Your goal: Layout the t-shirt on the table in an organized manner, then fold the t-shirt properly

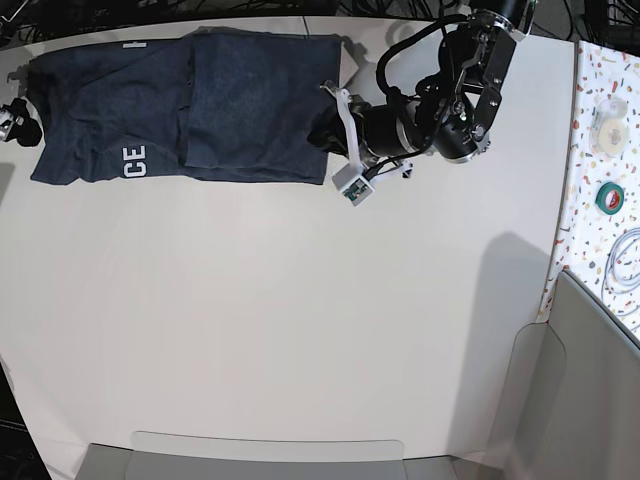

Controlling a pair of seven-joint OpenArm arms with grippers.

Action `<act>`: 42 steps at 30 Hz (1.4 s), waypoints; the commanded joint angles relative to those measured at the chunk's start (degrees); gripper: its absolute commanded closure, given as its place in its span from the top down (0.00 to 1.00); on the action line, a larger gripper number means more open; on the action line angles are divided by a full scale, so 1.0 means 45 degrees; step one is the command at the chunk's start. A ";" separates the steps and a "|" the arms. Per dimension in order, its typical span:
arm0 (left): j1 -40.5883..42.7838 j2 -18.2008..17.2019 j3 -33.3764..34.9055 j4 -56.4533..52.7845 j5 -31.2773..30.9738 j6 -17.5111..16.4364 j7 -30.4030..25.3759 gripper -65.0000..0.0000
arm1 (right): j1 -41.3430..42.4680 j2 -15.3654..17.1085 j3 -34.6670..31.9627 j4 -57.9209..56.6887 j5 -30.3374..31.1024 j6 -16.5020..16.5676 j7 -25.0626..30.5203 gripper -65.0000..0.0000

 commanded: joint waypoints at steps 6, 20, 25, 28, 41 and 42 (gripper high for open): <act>-0.0146 0.0015 -0.0022 0.0198 -0.0184 -0.0010 -0.0155 0.03 | -0.0090 0.0438 0.0035 0.0092 0.1195 0.0119 -0.0470 0.61; -0.0146 0.0015 0.0056 0.0179 -0.0184 0.0029 -0.0155 0.03 | 0.0242 0.0145 -0.1391 -0.1412 0.0570 0.0119 -0.0470 0.61; 0.0030 0.0015 0.0017 0.0179 -0.0184 0.0029 -0.0155 0.03 | 0.0262 -0.0207 -0.1450 -0.1412 -0.0505 0.0119 -0.0470 0.61; 0.0127 0.0015 -0.0022 0.0179 -0.0184 0.0029 -0.0155 0.03 | 0.0262 -0.0305 -0.1665 -0.1393 -0.0485 0.0119 -0.0470 0.60; 0.0635 -0.0005 -0.1487 0.0257 -0.0184 0.0029 -0.0135 0.03 | 0.0418 -0.0598 -0.3345 -0.1119 -0.0583 0.0119 -0.0264 0.09; 0.0733 -0.0005 -0.1878 0.0257 -0.0184 0.0029 -0.0096 0.03 | 0.0399 -0.0637 -0.3345 -0.0944 -0.0583 0.0119 -0.0264 0.08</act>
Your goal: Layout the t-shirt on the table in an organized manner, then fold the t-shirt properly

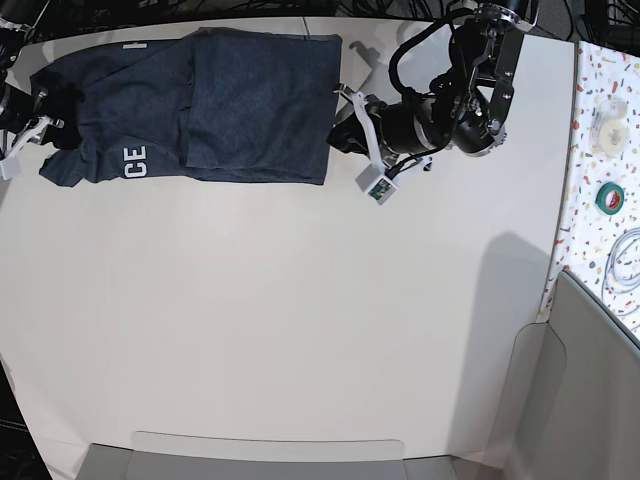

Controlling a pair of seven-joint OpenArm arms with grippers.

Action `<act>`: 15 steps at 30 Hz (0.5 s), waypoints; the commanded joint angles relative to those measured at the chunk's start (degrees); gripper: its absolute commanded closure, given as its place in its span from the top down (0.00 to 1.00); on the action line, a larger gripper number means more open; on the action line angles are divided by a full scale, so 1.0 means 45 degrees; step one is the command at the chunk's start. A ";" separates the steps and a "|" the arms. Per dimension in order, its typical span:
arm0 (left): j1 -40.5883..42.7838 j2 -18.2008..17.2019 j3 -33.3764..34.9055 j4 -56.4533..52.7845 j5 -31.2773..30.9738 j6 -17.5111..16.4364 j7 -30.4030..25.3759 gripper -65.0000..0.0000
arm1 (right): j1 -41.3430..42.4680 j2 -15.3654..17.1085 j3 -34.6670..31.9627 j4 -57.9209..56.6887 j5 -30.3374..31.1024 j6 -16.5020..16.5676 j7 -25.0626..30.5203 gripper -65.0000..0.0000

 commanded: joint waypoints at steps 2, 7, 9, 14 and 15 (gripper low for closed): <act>0.0171 -0.0029 -0.1048 0.0262 -0.0136 -0.0025 -0.0086 0.03 | -0.0223 -0.0025 -0.0168 0.0336 -0.0991 -0.0026 -0.0915 0.05; 0.1344 -0.0791 -0.2825 0.0262 -0.0136 -0.0025 -0.0067 0.03 | -0.0301 -0.0025 -0.0149 0.1665 -0.0991 -0.0026 -0.0935 0.00; 0.1832 -0.1201 -0.3040 0.0242 -0.0136 -0.0005 -0.0086 0.03 | -0.0536 -0.0044 -0.0110 0.2583 -0.0991 -0.0026 -0.0935 0.00; 0.2652 -0.1905 -0.2923 0.0203 -0.0136 -0.0005 -0.0145 0.03 | -0.0848 -0.0494 -0.0149 0.4908 -0.0991 -0.0026 -0.0935 0.00; 0.2750 -0.1924 -0.2982 0.0203 -0.0136 -0.0005 -0.0145 0.03 | -0.0907 -0.0552 -0.0168 0.5494 -0.0991 -0.0026 -0.0935 0.00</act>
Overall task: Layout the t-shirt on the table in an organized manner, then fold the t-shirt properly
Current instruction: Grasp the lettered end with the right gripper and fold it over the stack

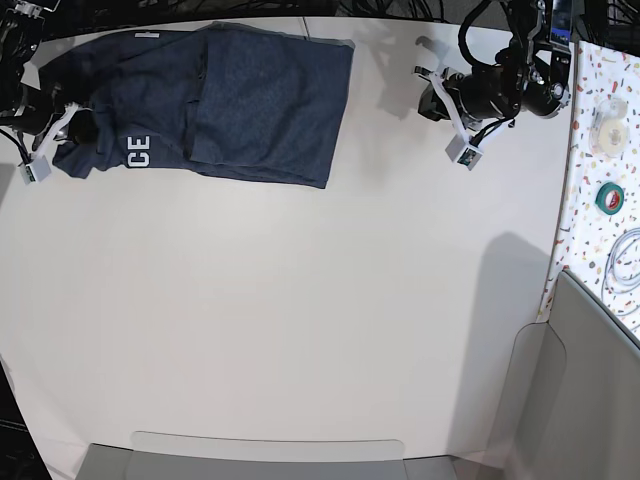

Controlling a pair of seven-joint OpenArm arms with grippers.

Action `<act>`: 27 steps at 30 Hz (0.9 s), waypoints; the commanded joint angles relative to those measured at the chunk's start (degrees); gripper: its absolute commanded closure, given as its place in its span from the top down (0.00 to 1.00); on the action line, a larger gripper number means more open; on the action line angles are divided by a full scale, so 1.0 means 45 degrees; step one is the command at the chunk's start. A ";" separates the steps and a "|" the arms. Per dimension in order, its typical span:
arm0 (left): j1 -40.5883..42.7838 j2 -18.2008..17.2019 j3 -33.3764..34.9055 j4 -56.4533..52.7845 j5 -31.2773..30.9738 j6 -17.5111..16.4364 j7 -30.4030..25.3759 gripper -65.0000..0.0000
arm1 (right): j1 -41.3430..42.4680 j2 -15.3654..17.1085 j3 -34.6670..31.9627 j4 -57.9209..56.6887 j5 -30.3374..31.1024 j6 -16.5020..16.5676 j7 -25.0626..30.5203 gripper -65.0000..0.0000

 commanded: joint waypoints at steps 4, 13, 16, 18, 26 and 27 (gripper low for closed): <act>0.0065 -0.0191 -0.0023 0.0188 -0.0150 -0.0049 -0.0082 0.03 | -0.0111 -0.0176 0.0094 0.2387 0.0248 0.0027 0.0124 0.00; 0.0045 -0.0151 0.0016 -0.0144 -0.0150 -0.0049 -0.0043 0.03 | -0.0229 -0.0587 -0.2172 0.5278 0.0248 0.0027 0.0124 0.00; 0.0006 -0.0151 0.0328 -0.0769 -0.0150 -0.0049 -0.0140 0.03 | -0.0033 -0.0821 -0.3149 0.5298 0.0267 0.0027 0.0182 0.00; -0.0033 -0.0151 0.0680 -0.1316 -0.0150 -0.0049 -0.0199 0.03 | 0.0201 -0.1055 -0.3754 0.5298 0.0267 0.0027 0.0143 0.00; -0.1205 -0.0132 0.1989 -0.3484 -0.0131 -0.0049 -0.1078 0.03 | 0.0865 -0.1739 -0.5825 0.5298 0.0267 0.0027 0.0143 0.00; -0.1342 -0.0112 0.2106 -0.3680 -0.0131 -0.0049 -0.1176 0.03 | 0.0865 -0.1798 -0.5982 0.5298 0.0267 0.0027 0.0143 0.00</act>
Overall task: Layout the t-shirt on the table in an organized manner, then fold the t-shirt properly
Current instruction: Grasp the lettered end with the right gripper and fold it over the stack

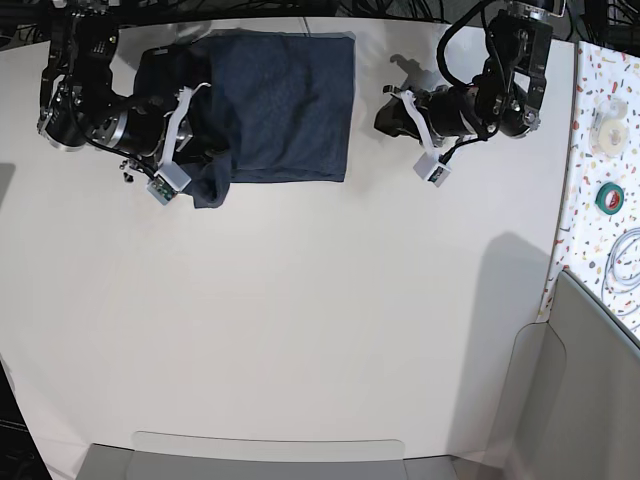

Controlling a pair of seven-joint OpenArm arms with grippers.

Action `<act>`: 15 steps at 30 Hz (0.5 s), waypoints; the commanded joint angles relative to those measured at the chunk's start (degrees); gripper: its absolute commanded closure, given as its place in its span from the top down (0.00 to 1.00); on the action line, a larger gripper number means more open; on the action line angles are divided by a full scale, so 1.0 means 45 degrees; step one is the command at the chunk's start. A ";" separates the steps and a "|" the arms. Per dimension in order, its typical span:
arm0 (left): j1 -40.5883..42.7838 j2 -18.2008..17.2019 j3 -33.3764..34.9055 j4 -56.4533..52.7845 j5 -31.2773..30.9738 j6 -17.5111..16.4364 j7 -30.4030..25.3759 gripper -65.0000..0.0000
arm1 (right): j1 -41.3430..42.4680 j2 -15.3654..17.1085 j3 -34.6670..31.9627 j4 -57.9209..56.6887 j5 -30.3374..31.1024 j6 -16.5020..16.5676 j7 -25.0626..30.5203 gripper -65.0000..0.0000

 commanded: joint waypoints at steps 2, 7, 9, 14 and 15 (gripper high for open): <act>-0.0007 -0.0127 0.0310 -0.0319 0.1331 0.0456 0.0382 0.03 | 0.0210 -0.0084 -0.0237 0.0193 0.0350 0.0027 0.0269 0.00; -0.0026 -0.0107 0.0408 -0.0319 0.1331 0.0456 0.0343 0.03 | 0.0484 -0.0397 -0.1136 0.0193 0.0232 0.0027 0.0269 0.00; -0.0026 0.0068 0.0310 -0.0319 0.1331 0.0456 0.0343 0.03 | 0.0543 -0.0553 -0.1468 0.0193 -0.0315 0.0027 0.0269 0.00; -0.0026 0.0127 0.0349 -0.0319 0.1331 0.0456 0.0343 0.03 | 0.0601 -0.0944 -0.2835 0.0154 -0.2464 0.0027 0.0269 0.00; -0.0026 0.0127 0.0349 -0.0319 0.1331 0.0456 0.0343 0.03 | 0.0601 -0.1042 -0.3109 0.0135 -0.2893 0.0027 0.0269 0.00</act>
